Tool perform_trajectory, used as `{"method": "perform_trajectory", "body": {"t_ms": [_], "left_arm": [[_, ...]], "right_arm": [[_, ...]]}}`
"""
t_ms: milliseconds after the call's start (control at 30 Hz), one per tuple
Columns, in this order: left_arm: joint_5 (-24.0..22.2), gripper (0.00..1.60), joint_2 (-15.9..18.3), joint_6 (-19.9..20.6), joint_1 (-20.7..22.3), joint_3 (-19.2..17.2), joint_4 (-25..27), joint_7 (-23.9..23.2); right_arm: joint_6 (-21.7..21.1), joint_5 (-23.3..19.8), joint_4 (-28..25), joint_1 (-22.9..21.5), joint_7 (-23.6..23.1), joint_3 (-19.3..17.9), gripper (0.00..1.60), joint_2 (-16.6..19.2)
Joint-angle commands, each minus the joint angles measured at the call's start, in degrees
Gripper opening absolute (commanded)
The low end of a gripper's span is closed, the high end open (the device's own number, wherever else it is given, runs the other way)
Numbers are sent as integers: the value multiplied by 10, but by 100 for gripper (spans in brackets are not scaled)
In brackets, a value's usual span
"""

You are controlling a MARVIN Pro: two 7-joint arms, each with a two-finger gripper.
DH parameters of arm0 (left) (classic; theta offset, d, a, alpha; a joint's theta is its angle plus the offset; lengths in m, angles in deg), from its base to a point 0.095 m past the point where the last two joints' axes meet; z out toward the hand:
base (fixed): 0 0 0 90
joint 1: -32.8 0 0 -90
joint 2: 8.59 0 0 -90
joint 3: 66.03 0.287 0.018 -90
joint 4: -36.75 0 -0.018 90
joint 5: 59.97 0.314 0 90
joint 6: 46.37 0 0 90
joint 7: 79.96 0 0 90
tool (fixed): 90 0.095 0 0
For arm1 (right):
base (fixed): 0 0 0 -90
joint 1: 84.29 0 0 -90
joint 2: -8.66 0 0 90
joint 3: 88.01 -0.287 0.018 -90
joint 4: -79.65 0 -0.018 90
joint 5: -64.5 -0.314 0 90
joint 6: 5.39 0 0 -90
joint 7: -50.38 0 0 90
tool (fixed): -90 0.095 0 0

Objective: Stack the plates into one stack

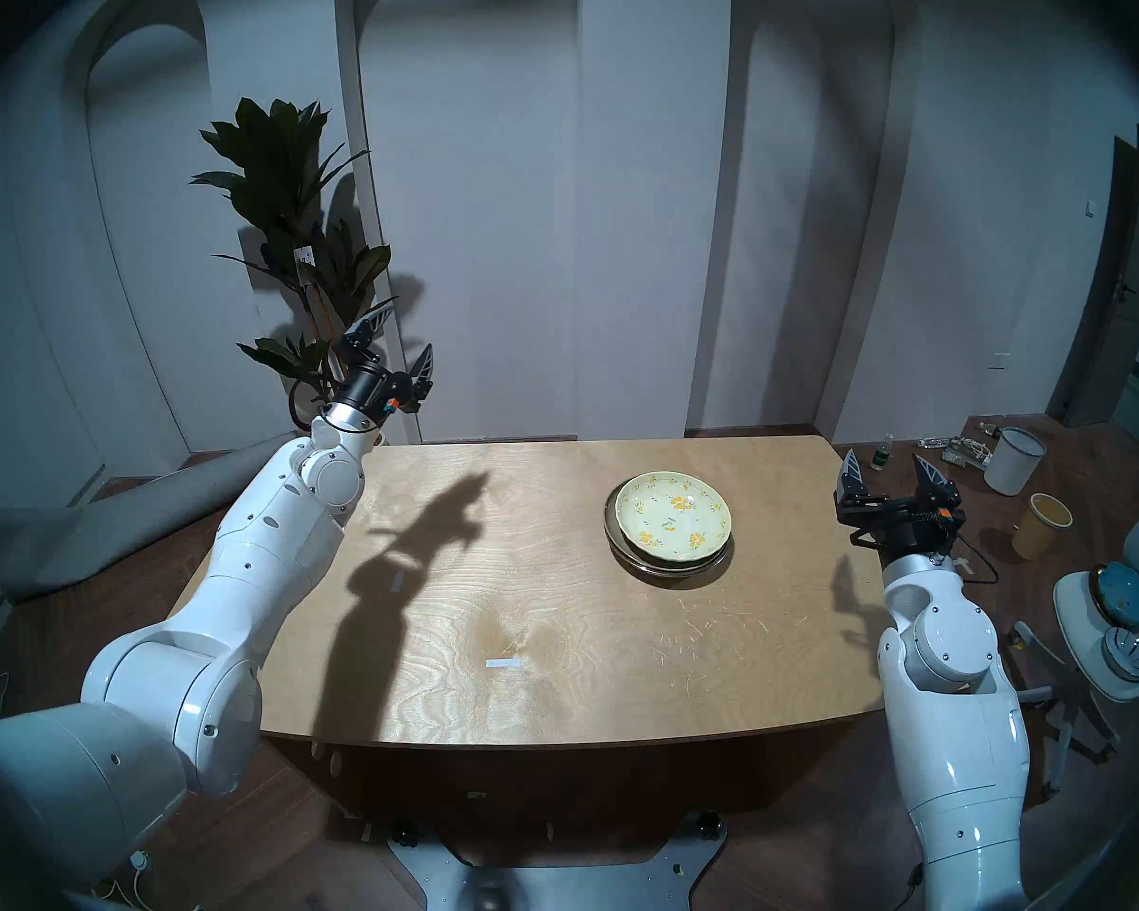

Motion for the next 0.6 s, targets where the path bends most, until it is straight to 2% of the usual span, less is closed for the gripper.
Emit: {"method": "perform_trajectory", "body": {"t_ms": [0, 133, 333, 567], "left_arm": [[-66, 160, -8, -24, 17, -32, 17, -45], [-107, 160, -12, -29, 16, -47, 22, -88], [-161, 160, -20, -7, 23, -71, 18, -142], [-228, 160, -30, 57, 35, -112, 8, -206]], "right_arm": [[-30, 18, -17, -24, 6, 8, 160, 19], [-58, 26, -20, -31, 12, 16, 160, 23], [-79, 30, -21, -37, 19, 25, 160, 22], [-104, 35, -18, -45, 30, 37, 160, 18]]}}
